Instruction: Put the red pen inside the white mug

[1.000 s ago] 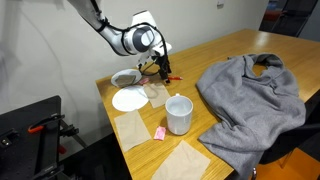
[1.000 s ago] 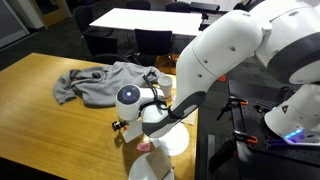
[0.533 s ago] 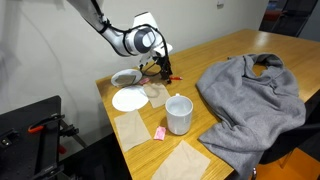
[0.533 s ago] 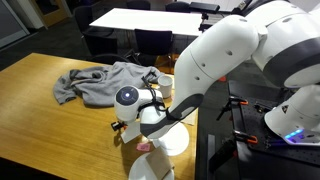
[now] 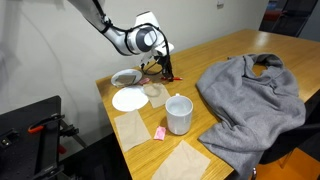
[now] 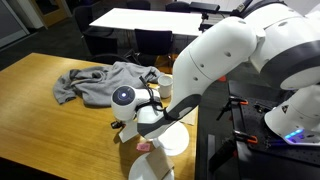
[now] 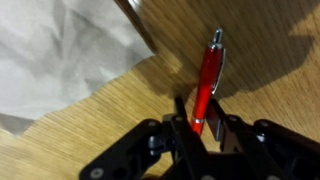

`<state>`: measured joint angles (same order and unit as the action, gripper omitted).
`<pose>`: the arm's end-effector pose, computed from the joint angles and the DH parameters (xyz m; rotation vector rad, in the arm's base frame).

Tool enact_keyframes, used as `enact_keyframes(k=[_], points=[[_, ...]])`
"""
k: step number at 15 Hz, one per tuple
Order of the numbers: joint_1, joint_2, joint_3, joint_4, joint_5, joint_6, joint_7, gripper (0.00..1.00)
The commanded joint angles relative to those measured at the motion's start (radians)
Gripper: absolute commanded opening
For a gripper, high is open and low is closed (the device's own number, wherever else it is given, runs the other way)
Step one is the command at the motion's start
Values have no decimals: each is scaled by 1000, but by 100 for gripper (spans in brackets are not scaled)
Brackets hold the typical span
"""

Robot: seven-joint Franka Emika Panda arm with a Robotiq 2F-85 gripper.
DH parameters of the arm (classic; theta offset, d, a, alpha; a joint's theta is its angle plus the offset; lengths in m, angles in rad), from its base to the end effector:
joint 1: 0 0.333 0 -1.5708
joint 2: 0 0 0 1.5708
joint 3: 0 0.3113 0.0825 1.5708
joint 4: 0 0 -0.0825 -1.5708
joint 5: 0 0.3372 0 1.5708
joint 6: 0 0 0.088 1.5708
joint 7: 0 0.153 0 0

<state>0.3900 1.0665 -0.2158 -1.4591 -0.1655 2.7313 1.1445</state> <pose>0.6802 0.1486 0.0629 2.8481 -1.0305 0.5020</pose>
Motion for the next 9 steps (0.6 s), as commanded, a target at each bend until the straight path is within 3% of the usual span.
enact_keyframes(k=[1,9], points=[[5,27,-6,62,24,-47,-10,0],[-1,-41,2,23,20,-51,-31,3]])
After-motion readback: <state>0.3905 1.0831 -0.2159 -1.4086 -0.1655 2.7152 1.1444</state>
